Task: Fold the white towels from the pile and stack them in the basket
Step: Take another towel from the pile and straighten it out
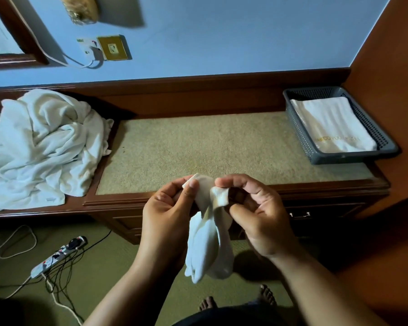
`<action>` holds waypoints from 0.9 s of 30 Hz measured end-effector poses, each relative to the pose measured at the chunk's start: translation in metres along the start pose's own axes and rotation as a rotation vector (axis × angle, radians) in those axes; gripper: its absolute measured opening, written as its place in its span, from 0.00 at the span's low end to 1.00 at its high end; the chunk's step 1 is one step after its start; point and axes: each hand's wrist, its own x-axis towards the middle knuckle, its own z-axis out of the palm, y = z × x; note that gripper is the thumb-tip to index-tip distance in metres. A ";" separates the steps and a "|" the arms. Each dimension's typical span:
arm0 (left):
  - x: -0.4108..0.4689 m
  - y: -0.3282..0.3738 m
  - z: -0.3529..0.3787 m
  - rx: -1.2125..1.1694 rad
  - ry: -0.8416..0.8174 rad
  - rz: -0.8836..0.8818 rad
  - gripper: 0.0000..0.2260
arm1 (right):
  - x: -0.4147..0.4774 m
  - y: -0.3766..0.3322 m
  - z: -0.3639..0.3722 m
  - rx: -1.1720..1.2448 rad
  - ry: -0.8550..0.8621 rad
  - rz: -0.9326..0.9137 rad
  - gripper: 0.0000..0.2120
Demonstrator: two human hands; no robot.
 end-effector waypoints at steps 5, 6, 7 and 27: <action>0.004 0.009 -0.010 -0.036 0.004 0.048 0.13 | 0.008 -0.008 0.003 -0.419 0.015 -0.264 0.10; 0.004 0.010 -0.012 -0.028 -0.004 0.063 0.13 | 0.009 -0.010 0.003 -0.461 0.019 -0.289 0.10; 0.003 0.011 -0.012 -0.011 -0.017 0.076 0.12 | 0.009 -0.013 0.004 -0.501 0.020 -0.311 0.10; 0.004 0.008 -0.014 0.687 -0.373 0.479 0.42 | 0.027 -0.025 0.003 -0.888 0.036 -0.456 0.17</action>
